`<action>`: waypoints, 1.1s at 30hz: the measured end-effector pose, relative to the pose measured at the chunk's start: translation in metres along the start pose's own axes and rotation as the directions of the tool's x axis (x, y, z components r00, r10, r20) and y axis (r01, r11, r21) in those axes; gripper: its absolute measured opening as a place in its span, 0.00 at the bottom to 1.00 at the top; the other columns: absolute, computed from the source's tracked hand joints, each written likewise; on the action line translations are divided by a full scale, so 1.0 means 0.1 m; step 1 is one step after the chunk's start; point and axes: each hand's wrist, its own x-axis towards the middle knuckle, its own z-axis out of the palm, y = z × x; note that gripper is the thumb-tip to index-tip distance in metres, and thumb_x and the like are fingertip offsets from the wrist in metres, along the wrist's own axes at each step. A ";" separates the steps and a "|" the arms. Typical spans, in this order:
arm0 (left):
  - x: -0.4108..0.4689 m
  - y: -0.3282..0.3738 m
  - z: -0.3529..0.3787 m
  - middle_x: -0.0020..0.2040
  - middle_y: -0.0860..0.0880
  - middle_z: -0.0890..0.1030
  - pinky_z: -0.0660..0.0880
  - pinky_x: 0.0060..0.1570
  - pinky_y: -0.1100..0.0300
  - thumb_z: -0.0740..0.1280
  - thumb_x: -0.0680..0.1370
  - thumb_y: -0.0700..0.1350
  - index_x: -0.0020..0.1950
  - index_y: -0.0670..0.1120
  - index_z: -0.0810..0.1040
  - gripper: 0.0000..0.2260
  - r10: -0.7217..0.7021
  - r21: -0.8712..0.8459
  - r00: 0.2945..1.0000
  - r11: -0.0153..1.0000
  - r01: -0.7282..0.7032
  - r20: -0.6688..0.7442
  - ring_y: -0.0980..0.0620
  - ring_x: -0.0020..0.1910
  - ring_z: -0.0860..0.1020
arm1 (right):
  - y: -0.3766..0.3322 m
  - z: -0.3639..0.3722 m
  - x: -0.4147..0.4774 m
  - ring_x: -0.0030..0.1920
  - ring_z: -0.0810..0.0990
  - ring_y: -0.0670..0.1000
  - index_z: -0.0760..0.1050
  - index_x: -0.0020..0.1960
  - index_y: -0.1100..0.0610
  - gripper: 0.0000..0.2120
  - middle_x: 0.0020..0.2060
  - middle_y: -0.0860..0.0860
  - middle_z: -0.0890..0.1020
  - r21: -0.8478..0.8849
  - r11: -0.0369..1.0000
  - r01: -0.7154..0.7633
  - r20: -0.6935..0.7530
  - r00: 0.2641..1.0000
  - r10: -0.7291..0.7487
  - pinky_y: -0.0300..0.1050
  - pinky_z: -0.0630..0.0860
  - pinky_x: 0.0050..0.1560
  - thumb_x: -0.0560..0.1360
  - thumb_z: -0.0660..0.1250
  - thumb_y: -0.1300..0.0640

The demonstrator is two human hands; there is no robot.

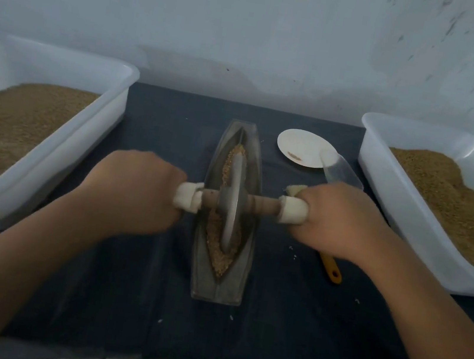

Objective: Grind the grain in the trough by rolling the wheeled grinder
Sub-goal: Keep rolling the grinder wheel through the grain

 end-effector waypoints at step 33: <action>0.92 -0.01 0.04 0.32 0.54 0.73 0.62 0.31 0.61 0.64 0.71 0.59 0.34 0.53 0.72 0.12 -0.105 0.073 0.990 0.991 0.112 -0.098 0.52 0.28 0.70 | 0.04 0.27 0.79 0.38 0.77 0.52 0.77 0.40 0.48 0.13 0.33 0.45 0.76 -0.020 0.964 -0.264 -0.191 0.948 0.255 0.46 0.69 0.35 0.77 0.64 0.41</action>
